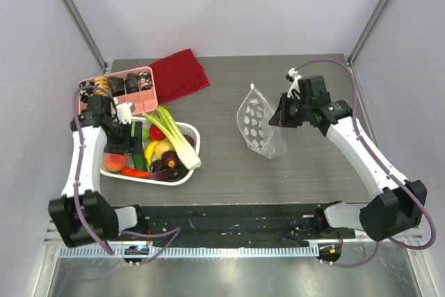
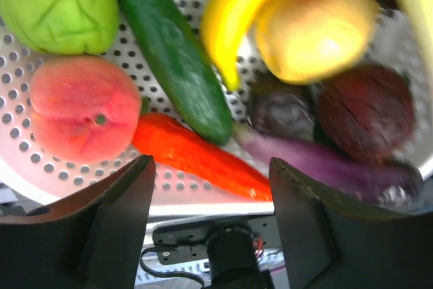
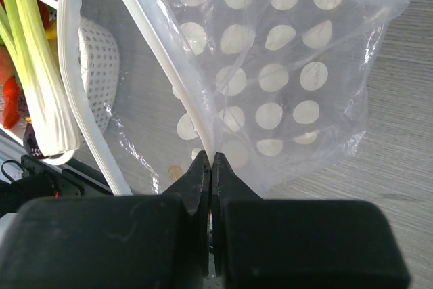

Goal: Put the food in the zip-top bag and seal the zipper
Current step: Pick up the fake vegetable from the bin, then place the fake vegetable in the zipper food storage bag.

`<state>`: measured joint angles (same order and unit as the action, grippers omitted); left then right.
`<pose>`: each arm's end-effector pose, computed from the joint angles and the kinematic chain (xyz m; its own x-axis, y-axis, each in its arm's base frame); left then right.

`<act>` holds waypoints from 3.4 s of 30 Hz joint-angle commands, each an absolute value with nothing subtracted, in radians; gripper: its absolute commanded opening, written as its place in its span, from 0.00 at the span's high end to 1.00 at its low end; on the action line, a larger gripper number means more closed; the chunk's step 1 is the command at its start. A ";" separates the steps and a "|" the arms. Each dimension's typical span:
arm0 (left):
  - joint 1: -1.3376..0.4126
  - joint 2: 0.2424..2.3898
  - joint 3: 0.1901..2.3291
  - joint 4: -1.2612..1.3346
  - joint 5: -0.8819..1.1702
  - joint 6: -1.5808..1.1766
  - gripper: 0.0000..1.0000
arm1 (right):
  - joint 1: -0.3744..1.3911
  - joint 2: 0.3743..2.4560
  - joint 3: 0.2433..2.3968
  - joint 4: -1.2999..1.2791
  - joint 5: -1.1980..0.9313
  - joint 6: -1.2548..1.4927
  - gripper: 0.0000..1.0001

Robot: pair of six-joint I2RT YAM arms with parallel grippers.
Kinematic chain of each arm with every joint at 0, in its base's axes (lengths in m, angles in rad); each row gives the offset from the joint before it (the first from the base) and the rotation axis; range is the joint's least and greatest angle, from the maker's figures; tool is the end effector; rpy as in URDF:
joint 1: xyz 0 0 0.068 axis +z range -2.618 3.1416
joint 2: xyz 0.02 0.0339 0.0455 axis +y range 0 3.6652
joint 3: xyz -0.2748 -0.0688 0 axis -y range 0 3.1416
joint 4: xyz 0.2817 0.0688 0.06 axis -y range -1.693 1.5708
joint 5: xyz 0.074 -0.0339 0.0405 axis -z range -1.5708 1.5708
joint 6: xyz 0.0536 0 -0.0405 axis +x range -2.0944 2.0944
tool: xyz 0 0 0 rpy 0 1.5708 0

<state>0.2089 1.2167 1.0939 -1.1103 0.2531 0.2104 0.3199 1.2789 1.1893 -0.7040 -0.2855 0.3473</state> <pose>0.2506 0.0394 0.2775 -0.9276 0.0100 -0.3733 0.0758 0.9839 -0.1619 0.2941 0.1133 0.3218 -0.8028 0.0781 -0.5911 -0.2297 0.8744 0.4275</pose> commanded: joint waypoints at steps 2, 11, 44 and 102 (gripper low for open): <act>0.189 1.371 1.098 -0.980 0.081 0.019 0.35 | 0.327 1.281 1.218 -0.672 -0.259 0.344 0.99; 0.187 1.523 1.065 -0.826 0.028 -0.150 0.41 | 0.325 1.281 1.216 -0.670 -0.258 0.339 0.99; 0.166 1.272 1.061 -0.764 0.026 -0.219 0.83 | 0.327 1.316 1.258 -0.683 -0.248 0.321 0.99; -0.790 1.526 1.543 -0.492 0.083 -0.472 0.38 | 0.333 1.269 1.319 -0.563 -0.531 0.572 0.99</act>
